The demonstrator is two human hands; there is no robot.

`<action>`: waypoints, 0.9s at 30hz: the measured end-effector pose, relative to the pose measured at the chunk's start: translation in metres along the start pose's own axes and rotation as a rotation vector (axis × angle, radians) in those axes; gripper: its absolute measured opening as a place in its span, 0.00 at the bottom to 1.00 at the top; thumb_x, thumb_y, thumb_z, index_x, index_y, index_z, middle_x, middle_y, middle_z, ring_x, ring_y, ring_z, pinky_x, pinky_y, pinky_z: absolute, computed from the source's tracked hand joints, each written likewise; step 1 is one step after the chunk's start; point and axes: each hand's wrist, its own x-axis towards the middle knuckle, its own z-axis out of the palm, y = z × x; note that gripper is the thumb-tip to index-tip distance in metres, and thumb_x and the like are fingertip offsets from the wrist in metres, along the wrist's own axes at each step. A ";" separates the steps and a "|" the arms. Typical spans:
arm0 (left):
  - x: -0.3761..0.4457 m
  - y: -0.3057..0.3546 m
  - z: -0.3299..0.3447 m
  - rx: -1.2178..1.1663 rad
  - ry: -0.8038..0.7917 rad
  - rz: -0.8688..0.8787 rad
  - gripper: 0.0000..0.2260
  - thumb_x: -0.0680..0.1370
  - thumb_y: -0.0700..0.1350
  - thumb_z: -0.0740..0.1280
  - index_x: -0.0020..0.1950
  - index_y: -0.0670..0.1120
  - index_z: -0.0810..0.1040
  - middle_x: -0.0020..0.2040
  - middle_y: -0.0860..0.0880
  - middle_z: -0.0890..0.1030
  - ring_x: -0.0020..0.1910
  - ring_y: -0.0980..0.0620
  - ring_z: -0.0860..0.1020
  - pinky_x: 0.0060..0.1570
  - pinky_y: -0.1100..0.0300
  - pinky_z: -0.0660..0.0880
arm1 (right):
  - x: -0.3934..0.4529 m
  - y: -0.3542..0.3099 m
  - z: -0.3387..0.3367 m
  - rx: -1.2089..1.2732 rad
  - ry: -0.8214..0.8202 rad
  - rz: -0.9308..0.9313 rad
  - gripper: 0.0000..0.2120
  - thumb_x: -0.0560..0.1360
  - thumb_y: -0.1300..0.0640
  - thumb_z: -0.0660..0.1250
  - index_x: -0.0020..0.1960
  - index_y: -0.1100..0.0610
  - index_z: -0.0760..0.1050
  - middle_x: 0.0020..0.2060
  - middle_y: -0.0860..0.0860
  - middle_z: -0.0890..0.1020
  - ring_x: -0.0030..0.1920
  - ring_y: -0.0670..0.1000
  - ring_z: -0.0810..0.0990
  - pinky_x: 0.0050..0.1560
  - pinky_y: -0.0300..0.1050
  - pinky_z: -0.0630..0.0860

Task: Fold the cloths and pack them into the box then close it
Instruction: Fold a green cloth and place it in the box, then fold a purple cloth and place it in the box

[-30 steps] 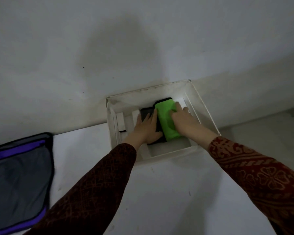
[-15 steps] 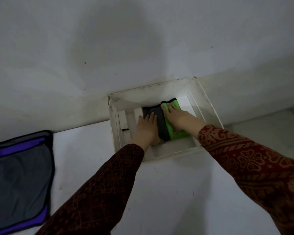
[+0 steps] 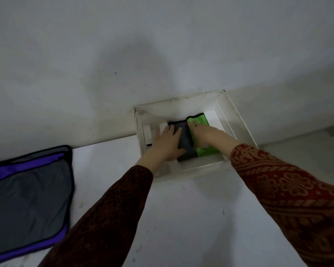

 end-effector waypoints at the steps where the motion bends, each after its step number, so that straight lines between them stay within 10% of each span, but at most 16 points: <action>1: -0.015 -0.004 -0.005 -0.013 0.060 -0.001 0.35 0.77 0.59 0.58 0.77 0.47 0.45 0.78 0.42 0.47 0.77 0.43 0.48 0.73 0.43 0.44 | -0.014 -0.006 -0.002 0.045 0.047 -0.015 0.46 0.74 0.55 0.68 0.76 0.54 0.37 0.77 0.55 0.44 0.75 0.59 0.56 0.70 0.57 0.65; 9: -0.148 -0.051 -0.006 -0.102 0.415 -0.055 0.28 0.80 0.56 0.54 0.77 0.51 0.50 0.78 0.47 0.52 0.77 0.49 0.48 0.74 0.48 0.42 | -0.118 -0.088 -0.006 0.281 0.452 -0.274 0.33 0.77 0.48 0.62 0.76 0.51 0.50 0.77 0.55 0.49 0.76 0.56 0.50 0.75 0.54 0.54; 27: -0.346 -0.247 0.183 -0.291 0.398 -0.448 0.21 0.78 0.45 0.62 0.72 0.47 0.65 0.73 0.44 0.66 0.74 0.45 0.62 0.72 0.46 0.57 | -0.104 -0.376 0.160 0.478 0.234 -0.538 0.13 0.76 0.58 0.63 0.61 0.55 0.74 0.58 0.53 0.74 0.60 0.52 0.71 0.60 0.40 0.67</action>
